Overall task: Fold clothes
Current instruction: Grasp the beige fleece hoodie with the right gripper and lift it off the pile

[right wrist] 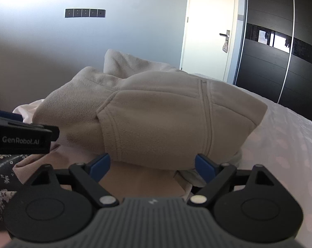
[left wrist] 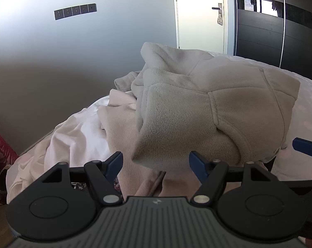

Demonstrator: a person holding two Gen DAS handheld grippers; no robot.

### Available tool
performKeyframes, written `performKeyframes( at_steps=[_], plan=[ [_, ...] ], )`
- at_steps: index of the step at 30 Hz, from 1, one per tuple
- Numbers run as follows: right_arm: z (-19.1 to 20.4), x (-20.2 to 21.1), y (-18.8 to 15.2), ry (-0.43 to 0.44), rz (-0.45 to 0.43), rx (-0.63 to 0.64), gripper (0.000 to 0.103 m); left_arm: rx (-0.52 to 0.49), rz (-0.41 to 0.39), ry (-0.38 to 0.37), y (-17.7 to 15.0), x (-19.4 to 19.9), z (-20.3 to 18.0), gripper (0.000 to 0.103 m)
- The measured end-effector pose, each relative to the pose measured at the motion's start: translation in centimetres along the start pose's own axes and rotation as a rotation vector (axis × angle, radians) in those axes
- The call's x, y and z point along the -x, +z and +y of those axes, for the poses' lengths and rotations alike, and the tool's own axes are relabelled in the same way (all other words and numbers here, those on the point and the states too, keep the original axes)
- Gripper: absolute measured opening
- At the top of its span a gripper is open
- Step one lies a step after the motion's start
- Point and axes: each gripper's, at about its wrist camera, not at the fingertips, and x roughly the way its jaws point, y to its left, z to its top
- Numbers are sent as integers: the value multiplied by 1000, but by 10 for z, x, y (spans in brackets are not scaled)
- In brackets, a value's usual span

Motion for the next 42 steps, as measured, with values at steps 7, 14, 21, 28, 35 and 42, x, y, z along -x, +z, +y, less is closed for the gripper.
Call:
performKeyframes(
  at_steps=[7, 14, 21, 28, 35, 42],
  plan=[
    [19, -45, 4, 16, 35, 58, 91, 1, 13, -8, 5, -19, 8, 70],
    [29, -70, 13, -22, 54, 48, 73, 12, 18, -25, 5, -24, 10, 71],
    [13, -47, 24, -118, -34, -30, 29, 25, -21, -80, 10, -2, 16, 79],
    [-28, 16, 36, -288, -157, -127, 23, 15, -32, -233, 6, 39, 15, 90],
    [-88, 110, 29, -498, -260, -222, 21, -35, -67, -200, 3, 89, 5, 90],
    [-154, 254, -3, -640, -326, -332, 21, -83, -117, -233, -4, 139, -11, 90]
  ],
)
